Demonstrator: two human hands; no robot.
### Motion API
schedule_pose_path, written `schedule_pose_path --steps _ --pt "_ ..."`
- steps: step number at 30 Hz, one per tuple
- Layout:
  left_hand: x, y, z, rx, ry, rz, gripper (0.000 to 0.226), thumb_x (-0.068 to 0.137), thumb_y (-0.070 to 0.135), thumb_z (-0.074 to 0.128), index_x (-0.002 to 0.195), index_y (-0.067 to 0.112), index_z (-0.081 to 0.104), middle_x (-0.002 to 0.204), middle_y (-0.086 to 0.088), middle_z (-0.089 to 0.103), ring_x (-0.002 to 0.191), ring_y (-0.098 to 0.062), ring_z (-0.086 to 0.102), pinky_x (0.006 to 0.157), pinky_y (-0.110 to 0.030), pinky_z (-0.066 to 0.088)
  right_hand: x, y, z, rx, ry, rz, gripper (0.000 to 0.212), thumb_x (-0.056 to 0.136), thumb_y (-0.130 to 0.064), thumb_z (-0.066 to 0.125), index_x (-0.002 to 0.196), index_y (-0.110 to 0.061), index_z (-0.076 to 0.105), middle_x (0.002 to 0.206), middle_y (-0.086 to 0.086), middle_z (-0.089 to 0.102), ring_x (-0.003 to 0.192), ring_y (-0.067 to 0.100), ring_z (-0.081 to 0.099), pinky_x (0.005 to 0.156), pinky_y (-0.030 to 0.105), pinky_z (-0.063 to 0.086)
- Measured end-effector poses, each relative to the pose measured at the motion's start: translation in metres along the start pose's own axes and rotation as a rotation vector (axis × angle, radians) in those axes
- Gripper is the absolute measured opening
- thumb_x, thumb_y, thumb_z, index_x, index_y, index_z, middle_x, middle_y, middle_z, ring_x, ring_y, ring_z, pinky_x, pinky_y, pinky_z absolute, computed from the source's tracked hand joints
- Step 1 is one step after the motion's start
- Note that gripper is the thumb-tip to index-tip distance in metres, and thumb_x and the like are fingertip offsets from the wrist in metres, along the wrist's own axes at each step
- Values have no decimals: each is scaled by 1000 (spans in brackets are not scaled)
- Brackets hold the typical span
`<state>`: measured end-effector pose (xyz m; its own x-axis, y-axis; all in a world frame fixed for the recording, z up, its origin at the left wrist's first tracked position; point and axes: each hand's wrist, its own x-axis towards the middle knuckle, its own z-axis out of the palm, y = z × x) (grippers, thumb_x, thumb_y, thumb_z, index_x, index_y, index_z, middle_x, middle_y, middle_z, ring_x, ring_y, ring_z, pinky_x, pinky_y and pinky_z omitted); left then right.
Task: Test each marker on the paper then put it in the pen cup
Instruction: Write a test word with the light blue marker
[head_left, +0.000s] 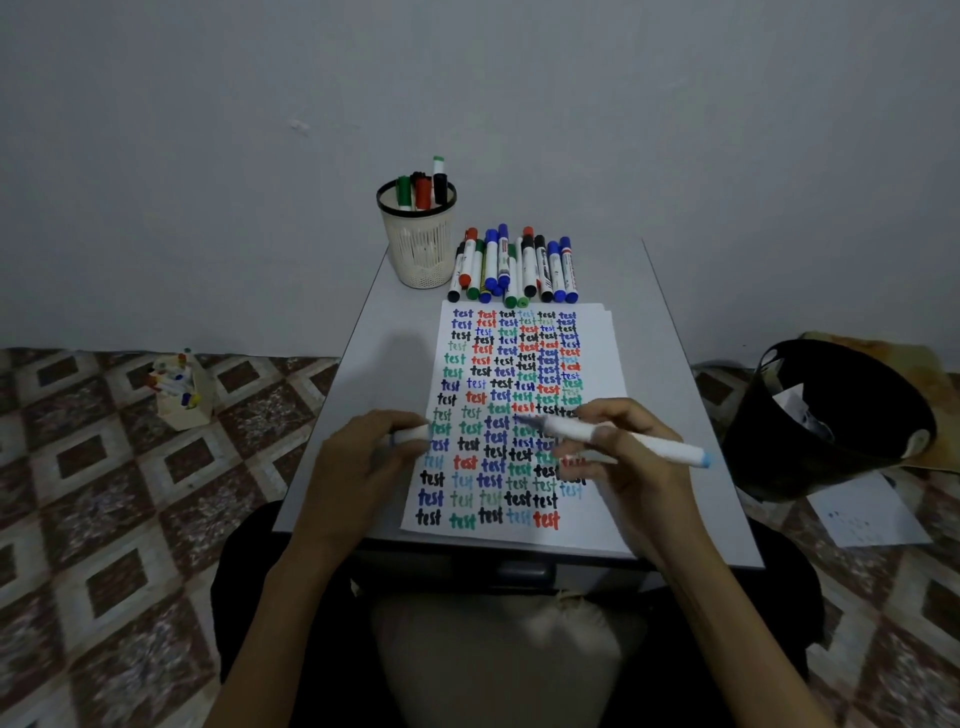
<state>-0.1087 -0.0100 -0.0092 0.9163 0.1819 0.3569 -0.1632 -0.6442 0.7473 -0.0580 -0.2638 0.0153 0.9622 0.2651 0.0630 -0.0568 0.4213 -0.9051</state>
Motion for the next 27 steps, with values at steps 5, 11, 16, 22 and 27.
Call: schedule_pose_path --steps 5,11,16,22,27 --pt "3 29 6 -150 -43 112 22 80 34 71 98 40 61 98 23 64 89 0 62 76 -15 50 -8 -6 12 -82 -41 -62 15 77 4 68 81 1 54 74 17 68 60 30 67 56 32 57" --pt "7 41 11 -217 -85 174 23 80 26 72 102 19 69 98 10 69 93 -8 65 80 -25 54 -10 -15 12 -78 -37 -97 13 75 1 68 78 1 56 68 20 67 56 29 67 54 31 57" --pt "8 44 11 -263 -64 174 27 80 32 70 103 17 68 97 12 69 92 -7 65 77 -23 54 -10 -18 9 -92 3 -135 11 74 3 68 73 -5 60 71 23 66 54 32 65 54 34 56" --pt "7 53 17 -259 -96 235 24 79 30 69 100 17 69 94 12 66 86 -5 64 72 -20 53 -12 -14 19 -82 -49 -96 10 73 4 63 72 -6 60 72 16 68 59 34 68 56 33 56" --pt "11 54 16 -184 -86 331 26 80 28 70 99 11 71 89 11 65 82 -4 64 71 -25 55 -15 -10 23 -31 -38 -94 15 74 4 65 69 -11 62 72 18 68 61 36 69 58 37 59"
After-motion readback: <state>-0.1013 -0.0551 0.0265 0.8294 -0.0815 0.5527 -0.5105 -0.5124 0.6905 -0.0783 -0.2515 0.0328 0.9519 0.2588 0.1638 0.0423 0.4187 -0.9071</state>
